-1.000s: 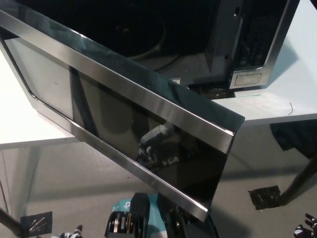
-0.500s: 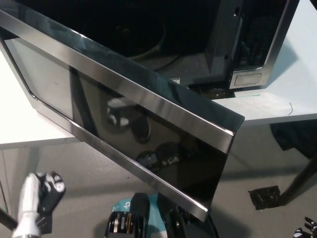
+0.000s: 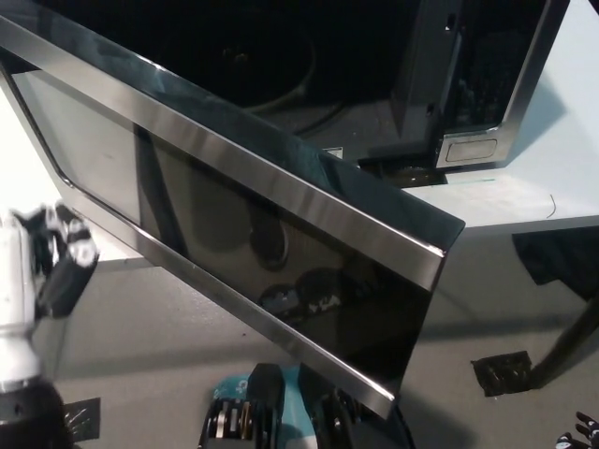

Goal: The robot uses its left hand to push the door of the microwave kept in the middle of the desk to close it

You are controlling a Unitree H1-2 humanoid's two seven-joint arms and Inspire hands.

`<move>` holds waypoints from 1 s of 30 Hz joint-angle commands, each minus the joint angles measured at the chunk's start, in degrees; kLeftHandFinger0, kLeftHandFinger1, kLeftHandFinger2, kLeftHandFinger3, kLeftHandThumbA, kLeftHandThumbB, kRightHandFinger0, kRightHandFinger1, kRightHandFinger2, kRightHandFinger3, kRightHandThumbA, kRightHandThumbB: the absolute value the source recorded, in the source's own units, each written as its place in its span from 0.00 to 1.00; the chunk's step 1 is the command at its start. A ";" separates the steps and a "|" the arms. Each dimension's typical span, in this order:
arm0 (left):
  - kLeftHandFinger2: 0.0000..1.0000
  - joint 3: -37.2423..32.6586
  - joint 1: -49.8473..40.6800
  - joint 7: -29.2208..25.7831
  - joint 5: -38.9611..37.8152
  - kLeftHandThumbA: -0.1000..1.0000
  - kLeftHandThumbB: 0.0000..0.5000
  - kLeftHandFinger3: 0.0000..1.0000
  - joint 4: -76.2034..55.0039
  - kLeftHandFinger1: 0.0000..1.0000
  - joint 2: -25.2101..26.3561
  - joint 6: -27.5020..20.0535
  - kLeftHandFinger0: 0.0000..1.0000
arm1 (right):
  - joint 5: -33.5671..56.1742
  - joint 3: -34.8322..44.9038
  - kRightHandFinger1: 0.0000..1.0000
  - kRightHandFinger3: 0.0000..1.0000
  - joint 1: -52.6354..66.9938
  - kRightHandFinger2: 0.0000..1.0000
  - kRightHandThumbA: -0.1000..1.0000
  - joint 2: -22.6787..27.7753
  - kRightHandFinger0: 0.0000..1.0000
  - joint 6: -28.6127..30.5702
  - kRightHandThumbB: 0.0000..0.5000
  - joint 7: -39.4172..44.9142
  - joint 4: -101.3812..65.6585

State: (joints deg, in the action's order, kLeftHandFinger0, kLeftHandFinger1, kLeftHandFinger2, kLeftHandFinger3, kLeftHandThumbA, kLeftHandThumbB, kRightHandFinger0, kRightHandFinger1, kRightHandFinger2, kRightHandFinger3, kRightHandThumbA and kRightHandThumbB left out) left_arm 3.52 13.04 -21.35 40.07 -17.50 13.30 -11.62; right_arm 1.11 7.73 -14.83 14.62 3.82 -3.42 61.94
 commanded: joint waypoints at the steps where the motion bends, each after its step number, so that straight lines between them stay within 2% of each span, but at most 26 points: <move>1: 0.00 -5.49 12.21 -8.44 18.09 0.00 1.00 0.00 -11.78 0.00 0.35 -14.42 0.00 | -0.49 0.03 0.92 0.99 -0.08 0.99 0.14 2.73 0.80 0.59 0.00 -1.09 -3.34; 5: 0.00 -11.43 14.31 -8.98 18.76 0.00 1.00 0.00 -11.58 0.00 1.68 -15.30 0.00 | -0.50 0.06 0.92 0.99 0.43 0.99 0.14 2.76 0.80 0.46 0.00 -1.11 -3.81; 7: 0.00 -16.36 15.78 -4.66 17.39 0.01 1.00 0.00 -12.85 0.00 1.95 -15.30 0.00 | -0.49 0.06 0.92 0.99 0.53 0.99 0.14 2.76 0.80 0.37 0.00 -1.11 -4.00; 9: 0.00 -18.60 16.78 -4.44 17.82 0.04 1.00 0.00 -12.58 0.00 2.48 -15.30 0.00 | -0.53 0.00 0.92 0.99 0.49 0.99 0.14 2.75 0.80 0.22 0.00 -1.15 -4.23; 11: 0.00 -22.61 18.49 -4.28 18.72 0.21 1.00 0.00 -11.04 0.00 3.36 -15.30 0.00 | -0.60 -0.08 0.92 0.99 0.46 0.99 0.14 2.81 0.80 -0.01 0.00 -1.15 -4.55; 12: 0.00 -23.35 18.82 -4.45 19.27 0.22 1.00 0.00 -10.53 0.00 3.22 -15.30 0.00 | -0.59 -0.09 0.92 0.99 0.48 0.99 0.14 2.82 0.80 -0.04 0.00 -1.15 -4.60; 13: 0.00 -26.00 20.09 -4.64 18.04 0.30 1.00 0.00 -9.24 0.00 3.73 -15.30 0.00 | -0.62 -0.15 0.92 0.99 0.44 0.99 0.14 2.81 0.80 -0.12 0.00 -1.17 -4.70; 14: 0.00 -27.88 20.85 -4.04 17.18 0.31 1.00 0.00 -8.28 0.00 3.81 -15.30 0.00 | -0.63 -0.18 0.92 0.99 0.44 0.99 0.14 2.81 0.80 -0.18 0.00 -1.17 -4.78; 19: 0.00 -32.49 21.57 -8.56 20.93 0.32 1.00 0.00 -3.28 0.00 3.07 -15.30 0.00 | -0.62 -0.25 0.92 0.99 0.51 0.99 0.14 2.76 0.80 -0.33 0.00 -1.24 -5.09; 21: 0.00 -34.23 22.16 -11.32 23.15 0.45 1.00 0.00 0.10 0.00 2.82 -15.30 0.00 | -0.59 -0.24 0.92 0.99 0.46 0.99 0.14 2.74 0.80 -0.33 0.00 -1.27 -5.13; 28: 0.00 -34.83 24.06 -14.57 26.33 0.45 1.00 0.00 8.84 0.00 3.82 -15.30 0.00 | -0.50 -0.19 0.92 0.99 0.51 0.99 0.14 2.59 0.80 -0.28 0.00 -1.34 -5.31; 30: 0.00 -35.04 25.42 -18.04 28.59 0.46 1.00 0.00 13.70 0.00 4.12 -15.30 0.00 | -0.49 -0.17 0.92 0.99 0.55 0.99 0.14 2.58 0.80 -0.28 0.00 -1.35 -5.35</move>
State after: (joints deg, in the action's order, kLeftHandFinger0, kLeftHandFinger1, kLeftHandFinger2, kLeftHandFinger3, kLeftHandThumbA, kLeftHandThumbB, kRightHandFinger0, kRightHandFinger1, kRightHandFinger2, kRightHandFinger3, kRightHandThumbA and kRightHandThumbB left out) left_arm -31.60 35.16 -32.28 63.50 -8.32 16.05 -26.33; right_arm 1.00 7.57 -13.77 16.09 3.31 -3.55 58.28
